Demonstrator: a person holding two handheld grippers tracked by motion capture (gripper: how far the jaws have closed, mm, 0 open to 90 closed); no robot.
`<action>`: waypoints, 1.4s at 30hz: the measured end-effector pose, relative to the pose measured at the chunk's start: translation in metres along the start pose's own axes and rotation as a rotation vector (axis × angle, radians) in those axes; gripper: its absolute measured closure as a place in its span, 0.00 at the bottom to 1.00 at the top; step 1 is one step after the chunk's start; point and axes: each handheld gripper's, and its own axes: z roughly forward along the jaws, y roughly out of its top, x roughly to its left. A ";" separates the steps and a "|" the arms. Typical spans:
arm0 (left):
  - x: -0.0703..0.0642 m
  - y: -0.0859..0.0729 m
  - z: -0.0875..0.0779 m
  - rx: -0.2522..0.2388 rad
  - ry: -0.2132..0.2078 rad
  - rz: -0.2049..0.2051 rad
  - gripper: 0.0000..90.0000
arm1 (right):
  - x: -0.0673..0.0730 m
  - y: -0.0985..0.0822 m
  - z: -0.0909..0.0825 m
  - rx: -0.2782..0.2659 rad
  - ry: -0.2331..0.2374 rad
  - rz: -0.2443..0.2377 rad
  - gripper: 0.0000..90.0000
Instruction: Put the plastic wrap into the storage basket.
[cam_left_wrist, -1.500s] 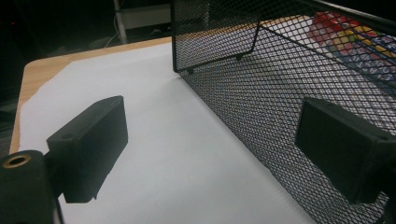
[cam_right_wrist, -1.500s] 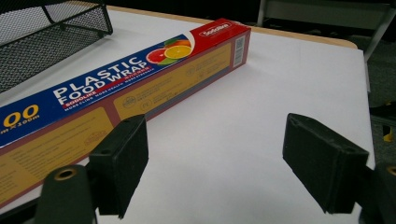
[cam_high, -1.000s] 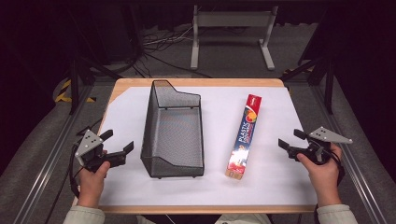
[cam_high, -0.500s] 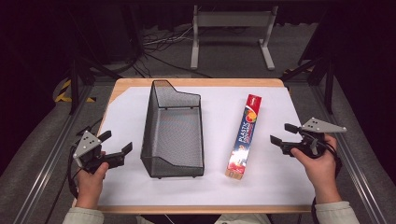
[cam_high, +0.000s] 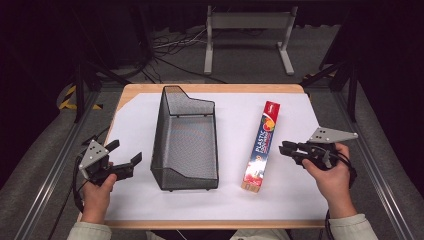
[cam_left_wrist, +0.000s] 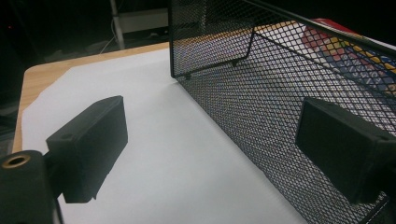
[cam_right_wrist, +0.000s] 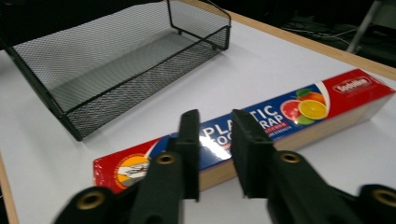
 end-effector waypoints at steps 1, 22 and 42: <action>0.000 0.000 0.000 0.000 0.000 0.000 0.11 | 0.002 0.001 0.001 0.000 0.009 -0.008 0.95; -0.001 -0.001 0.001 0.006 0.002 0.005 0.11 | 0.038 0.026 0.031 0.049 0.164 -0.084 1.00; 0.001 -0.002 0.001 0.012 0.008 0.004 0.11 | 0.054 0.029 0.092 0.241 0.212 -0.127 1.00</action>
